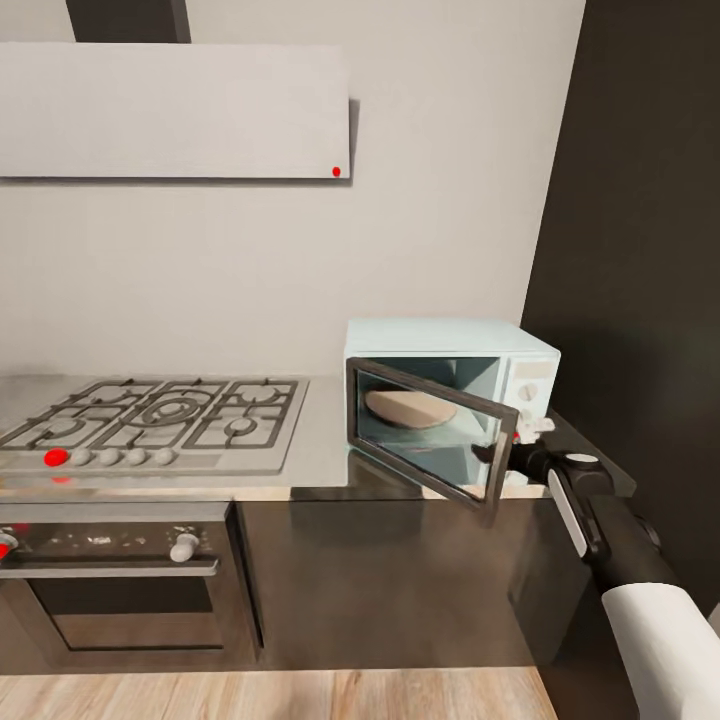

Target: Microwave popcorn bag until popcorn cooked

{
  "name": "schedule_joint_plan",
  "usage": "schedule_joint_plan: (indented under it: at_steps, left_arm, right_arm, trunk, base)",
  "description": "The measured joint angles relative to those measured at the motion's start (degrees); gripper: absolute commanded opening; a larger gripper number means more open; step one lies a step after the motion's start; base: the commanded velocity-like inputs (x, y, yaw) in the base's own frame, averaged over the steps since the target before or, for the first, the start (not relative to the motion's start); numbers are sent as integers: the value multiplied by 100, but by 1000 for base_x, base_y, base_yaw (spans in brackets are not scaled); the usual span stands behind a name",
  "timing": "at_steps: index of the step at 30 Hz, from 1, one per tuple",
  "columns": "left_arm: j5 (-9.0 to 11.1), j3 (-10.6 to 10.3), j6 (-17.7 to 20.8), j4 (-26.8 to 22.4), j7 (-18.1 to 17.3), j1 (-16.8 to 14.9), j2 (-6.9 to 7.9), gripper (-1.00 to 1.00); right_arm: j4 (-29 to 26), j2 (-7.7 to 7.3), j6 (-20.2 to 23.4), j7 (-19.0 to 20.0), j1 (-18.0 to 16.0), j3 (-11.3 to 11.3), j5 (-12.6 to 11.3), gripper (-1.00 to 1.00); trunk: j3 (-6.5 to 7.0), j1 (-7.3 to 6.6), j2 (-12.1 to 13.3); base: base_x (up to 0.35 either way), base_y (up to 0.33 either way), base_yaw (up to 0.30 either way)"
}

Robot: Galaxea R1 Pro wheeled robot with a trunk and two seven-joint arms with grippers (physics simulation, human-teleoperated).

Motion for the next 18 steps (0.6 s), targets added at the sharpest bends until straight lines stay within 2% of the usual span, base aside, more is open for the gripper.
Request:
schedule_joint_plan:
  at_steps: [3,6,8,14,18]
  left_arm:
    - [-12,-7,0,0,-3,0,0,100]
    - [-17,-15,0,0,-4,0,0,100]
    - [-22,-16,0,0,-4,0,0,100]
    - [-23,-17,0,0,-4,0,-3,100]
    - [-18,-1,-1,0,-4,0,-8,100]
  right_arm:
    - [-4,-176,1,376,0,6,-23,100]
    - [-5,-251,11,926,0,7,-7,100]
    - [-5,-265,23,1131,0,7,2,100]
    - [-6,-272,57,1229,0,7,6,100]
    - [2,-273,57,1223,1,7,8,100]
  trunk:
    - [0,0,0]
    - [0,0,0]
    - [0,0,0]
    - [0,0,0]
    - [0,1,0]
  base:
    - [0,0,0]
    - [0,0,0]
    - [0,0,0]
    - [-6,3,0]
    - [-117,113,0]
